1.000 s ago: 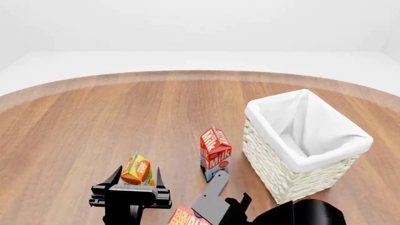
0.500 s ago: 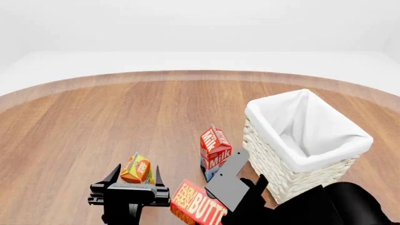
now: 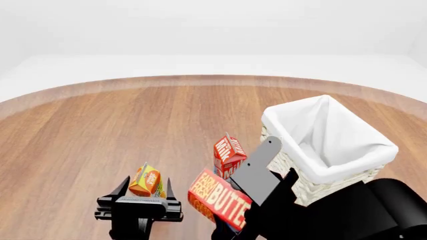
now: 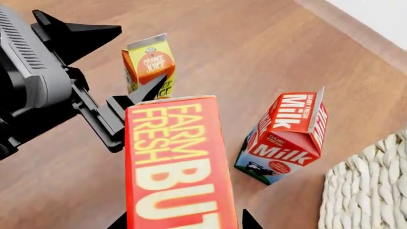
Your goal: Pick up the cream cheese box and the butter, and put them in the basket.
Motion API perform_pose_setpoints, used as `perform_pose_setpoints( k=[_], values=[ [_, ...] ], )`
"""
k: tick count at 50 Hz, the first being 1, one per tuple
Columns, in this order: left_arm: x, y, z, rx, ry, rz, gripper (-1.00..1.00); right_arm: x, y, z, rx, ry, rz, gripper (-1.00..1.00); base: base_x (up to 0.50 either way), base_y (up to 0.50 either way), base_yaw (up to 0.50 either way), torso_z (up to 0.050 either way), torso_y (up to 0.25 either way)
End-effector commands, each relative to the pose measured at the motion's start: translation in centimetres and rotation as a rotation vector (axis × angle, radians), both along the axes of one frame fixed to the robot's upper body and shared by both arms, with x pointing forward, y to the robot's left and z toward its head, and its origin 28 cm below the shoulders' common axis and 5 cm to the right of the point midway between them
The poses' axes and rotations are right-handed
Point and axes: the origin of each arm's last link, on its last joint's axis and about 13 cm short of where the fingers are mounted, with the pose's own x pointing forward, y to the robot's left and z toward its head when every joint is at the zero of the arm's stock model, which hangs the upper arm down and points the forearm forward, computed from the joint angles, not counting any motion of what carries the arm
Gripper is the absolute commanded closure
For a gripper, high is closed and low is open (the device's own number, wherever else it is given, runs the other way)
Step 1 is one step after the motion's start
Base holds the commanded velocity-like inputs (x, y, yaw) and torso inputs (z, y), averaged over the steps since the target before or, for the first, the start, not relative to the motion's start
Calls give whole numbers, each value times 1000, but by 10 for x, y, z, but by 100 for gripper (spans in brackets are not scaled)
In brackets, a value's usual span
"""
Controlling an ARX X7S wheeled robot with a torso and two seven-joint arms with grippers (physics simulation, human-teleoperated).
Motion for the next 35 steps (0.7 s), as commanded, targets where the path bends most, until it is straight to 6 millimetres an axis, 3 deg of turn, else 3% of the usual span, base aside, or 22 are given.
perform_pose_setpoints(
  k=[1,35],
  values=[
    [-1,0,-1,0,5,-2,-100,9,-5,19,16,-93,-55,100,0,0,0,0,0],
    [-1,0,-1,0,5,-2,-100,60,-31,60,73,-91,-295,100,0,0,0,1,1]
  ],
)
